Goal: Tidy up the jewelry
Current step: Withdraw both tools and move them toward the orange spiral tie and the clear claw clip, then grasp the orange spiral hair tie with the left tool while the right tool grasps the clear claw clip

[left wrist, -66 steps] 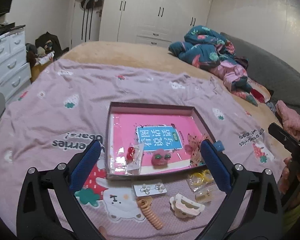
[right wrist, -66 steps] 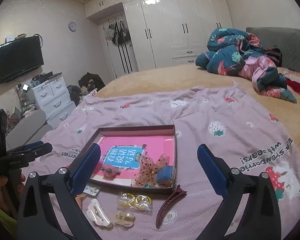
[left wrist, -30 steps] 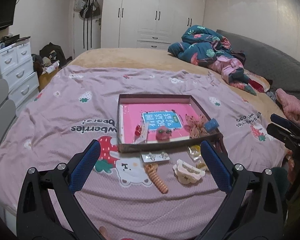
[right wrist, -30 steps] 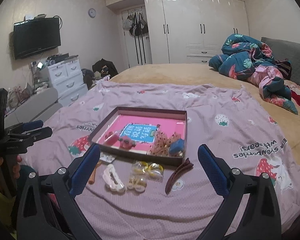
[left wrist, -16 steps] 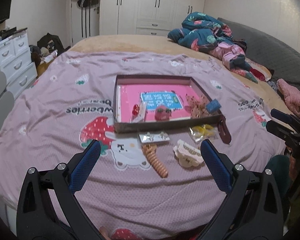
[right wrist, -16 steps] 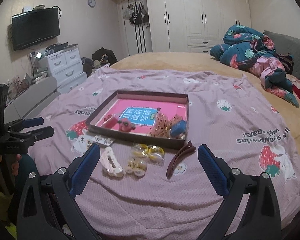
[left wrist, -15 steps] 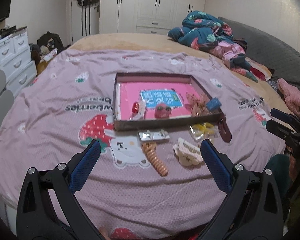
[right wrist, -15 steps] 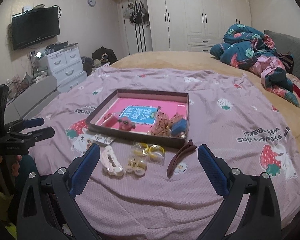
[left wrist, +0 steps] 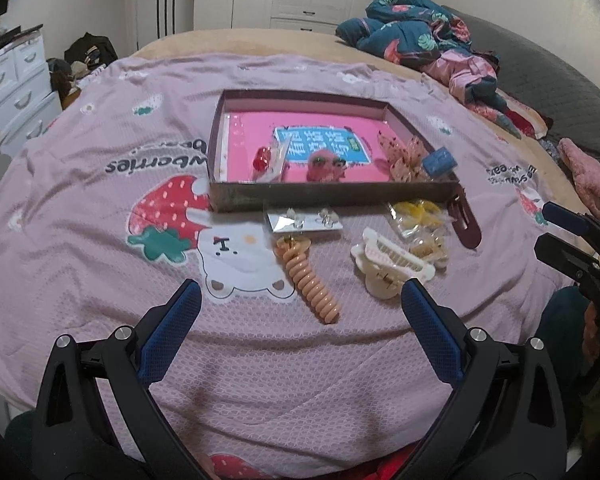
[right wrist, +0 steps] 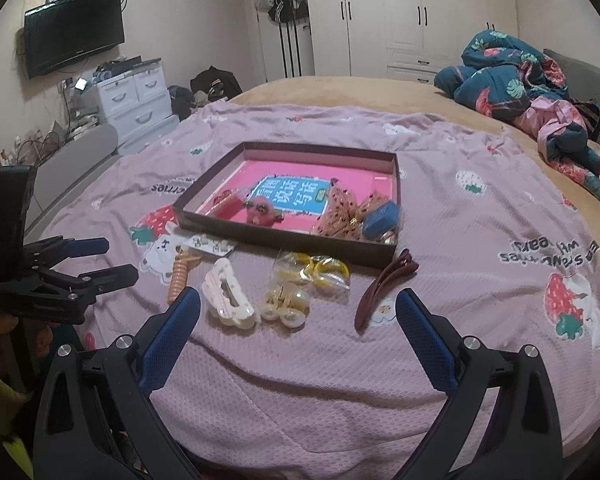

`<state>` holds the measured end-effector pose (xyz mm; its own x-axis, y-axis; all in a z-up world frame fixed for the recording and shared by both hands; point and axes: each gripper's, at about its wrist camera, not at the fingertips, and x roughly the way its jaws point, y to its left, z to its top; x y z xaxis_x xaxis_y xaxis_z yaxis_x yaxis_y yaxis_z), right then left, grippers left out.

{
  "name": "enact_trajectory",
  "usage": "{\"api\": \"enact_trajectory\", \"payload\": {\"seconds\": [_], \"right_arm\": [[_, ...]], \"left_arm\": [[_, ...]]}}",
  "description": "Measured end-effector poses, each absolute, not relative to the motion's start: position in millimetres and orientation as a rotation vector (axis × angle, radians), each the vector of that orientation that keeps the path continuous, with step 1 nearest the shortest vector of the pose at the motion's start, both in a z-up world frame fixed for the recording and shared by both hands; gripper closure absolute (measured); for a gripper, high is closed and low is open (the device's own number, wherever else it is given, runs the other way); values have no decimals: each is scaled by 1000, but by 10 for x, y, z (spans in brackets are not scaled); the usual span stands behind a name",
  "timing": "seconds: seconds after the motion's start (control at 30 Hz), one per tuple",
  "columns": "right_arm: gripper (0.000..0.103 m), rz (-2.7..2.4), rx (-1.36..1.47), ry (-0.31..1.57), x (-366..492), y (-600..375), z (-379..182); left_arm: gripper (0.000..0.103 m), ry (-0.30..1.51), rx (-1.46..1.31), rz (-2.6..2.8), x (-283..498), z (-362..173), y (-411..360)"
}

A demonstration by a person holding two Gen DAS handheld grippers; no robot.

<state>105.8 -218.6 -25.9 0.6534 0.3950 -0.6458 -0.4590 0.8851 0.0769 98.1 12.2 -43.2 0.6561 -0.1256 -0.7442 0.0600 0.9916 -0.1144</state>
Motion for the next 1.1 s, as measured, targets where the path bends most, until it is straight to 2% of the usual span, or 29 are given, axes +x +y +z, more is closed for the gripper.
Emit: {"api": "enact_trajectory", "payload": {"seconds": [0.27,0.43,0.5,0.6,0.7,0.9,1.1], "right_arm": [[5,483,-104,760,1167,-2102,-472],[6,483,-88,801,1290,-2063,-610],[14,491,-77,822,1353,-2034,-672],[21,497,-59,863,1464,-1978,-779],[29,508,-45,889,1544,-1925,-851],[47,514,-43,929,1686,-1846,-961],[55,524,-37,982,1802,-1753,-1076]], "left_arm": [[10,876,-116,-107,1044,-560,178],[21,892,-159,-114,1105,-641,243],[32,903,-178,-125,1137,-680,251],[43,919,-196,-136,1184,-729,244],[49,935,-219,-148,1241,-774,238],[54,948,-212,-148,1345,-828,186],[54,964,-198,-128,1433,-911,157]]}}
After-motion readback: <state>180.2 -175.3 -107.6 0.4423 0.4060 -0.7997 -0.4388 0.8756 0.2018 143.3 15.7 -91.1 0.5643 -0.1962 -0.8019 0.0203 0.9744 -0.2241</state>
